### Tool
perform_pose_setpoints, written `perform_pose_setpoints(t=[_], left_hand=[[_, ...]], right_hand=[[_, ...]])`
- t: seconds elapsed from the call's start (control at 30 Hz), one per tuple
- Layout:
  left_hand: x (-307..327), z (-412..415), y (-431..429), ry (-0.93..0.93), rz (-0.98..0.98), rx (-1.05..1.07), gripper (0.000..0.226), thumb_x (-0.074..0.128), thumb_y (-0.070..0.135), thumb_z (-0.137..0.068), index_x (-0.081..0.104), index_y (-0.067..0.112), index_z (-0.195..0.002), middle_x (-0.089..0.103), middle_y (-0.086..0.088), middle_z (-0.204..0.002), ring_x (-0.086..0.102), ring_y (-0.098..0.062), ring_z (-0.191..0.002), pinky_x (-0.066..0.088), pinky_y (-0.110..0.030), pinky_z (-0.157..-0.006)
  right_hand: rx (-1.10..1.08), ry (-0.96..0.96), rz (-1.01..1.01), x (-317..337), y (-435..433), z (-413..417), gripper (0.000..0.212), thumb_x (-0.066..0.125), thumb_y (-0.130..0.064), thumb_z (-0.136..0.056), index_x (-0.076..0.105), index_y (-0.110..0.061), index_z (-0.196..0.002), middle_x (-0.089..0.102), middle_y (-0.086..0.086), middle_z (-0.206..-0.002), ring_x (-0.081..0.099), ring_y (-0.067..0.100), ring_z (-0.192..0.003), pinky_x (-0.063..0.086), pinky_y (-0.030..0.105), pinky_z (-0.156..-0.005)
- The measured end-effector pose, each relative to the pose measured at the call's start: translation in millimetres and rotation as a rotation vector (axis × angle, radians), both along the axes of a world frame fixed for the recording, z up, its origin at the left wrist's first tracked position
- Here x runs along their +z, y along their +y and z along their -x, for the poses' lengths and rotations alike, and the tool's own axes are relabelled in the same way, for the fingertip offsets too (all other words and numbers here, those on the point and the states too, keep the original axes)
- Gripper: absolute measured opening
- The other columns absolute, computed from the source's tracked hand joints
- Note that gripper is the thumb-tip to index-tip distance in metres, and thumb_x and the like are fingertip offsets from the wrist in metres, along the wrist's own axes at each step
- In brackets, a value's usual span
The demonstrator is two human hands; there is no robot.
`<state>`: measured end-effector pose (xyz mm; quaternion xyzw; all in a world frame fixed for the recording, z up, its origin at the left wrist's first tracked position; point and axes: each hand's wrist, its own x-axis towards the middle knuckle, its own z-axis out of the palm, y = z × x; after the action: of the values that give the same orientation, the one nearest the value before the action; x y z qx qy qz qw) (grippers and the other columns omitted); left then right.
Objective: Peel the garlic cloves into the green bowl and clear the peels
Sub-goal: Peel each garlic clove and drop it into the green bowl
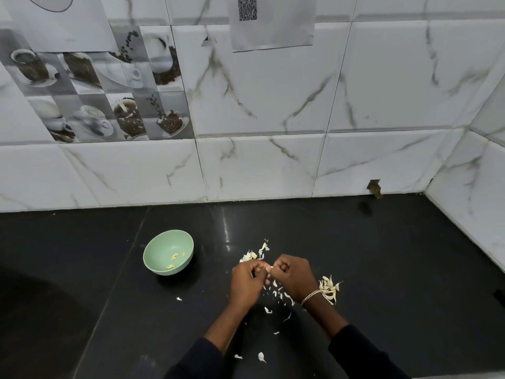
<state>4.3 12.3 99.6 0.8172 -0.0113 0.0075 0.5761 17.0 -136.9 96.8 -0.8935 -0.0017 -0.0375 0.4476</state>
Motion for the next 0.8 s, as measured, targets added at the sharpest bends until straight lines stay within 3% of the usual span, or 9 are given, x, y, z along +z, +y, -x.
perform_pose_setpoints(t=[0.23,0.4,0.6,0.8], left_hand=[[-4.5,-3.5,-2.3,0.069,-0.005,0.010,0.019,0.063,0.002,-0.091,0.073,0.008,-0.076,0.070,-0.002,-0.060,0.063,-0.005,-0.053,0.048,-0.015,-0.058],[-5.5,-6.5,-4.5,0.259,0.275,0.006,0.018,0.061,-0.002,-0.095,0.069,0.002,-0.079,0.068,-0.006,-0.064,0.060,-0.015,-0.055,0.047,-0.019,-0.052],[-3.0,-7.2,-5.2,0.517,0.555,-0.007,0.026,0.050,-0.006,-0.098,0.067,0.005,-0.083,0.064,-0.007,-0.069,0.058,-0.009,-0.055,0.048,-0.016,-0.050],[-5.7,-8.2,-7.2,0.492,0.549,-0.015,0.012,0.060,0.004,-0.098,0.071,0.002,-0.092,0.069,-0.010,-0.075,0.059,-0.009,-0.058,0.049,-0.017,-0.053]], right_hand=[[0.025,0.014,-0.010,2.4,0.3,4.8,0.018,0.076,-0.019,-0.078,0.065,-0.015,-0.064,0.057,-0.009,-0.054,0.049,0.000,-0.050,0.038,0.013,-0.052],[0.029,0.077,-0.158,1.2,-3.9,5.1,0.011,0.069,-0.009,-0.080,0.069,-0.007,-0.069,0.062,-0.004,-0.051,0.052,0.004,-0.045,0.042,0.021,-0.050],[0.030,0.138,-0.313,2.4,-5.5,2.2,0.011,0.065,-0.001,-0.085,0.068,0.004,-0.076,0.060,-0.001,-0.049,0.053,0.010,-0.041,0.040,0.019,-0.042],[0.017,0.157,-0.357,0.0,-7.2,-1.2,0.017,0.061,-0.001,-0.087,0.067,0.001,-0.071,0.060,0.000,-0.050,0.053,0.011,-0.041,0.040,0.020,-0.041]])
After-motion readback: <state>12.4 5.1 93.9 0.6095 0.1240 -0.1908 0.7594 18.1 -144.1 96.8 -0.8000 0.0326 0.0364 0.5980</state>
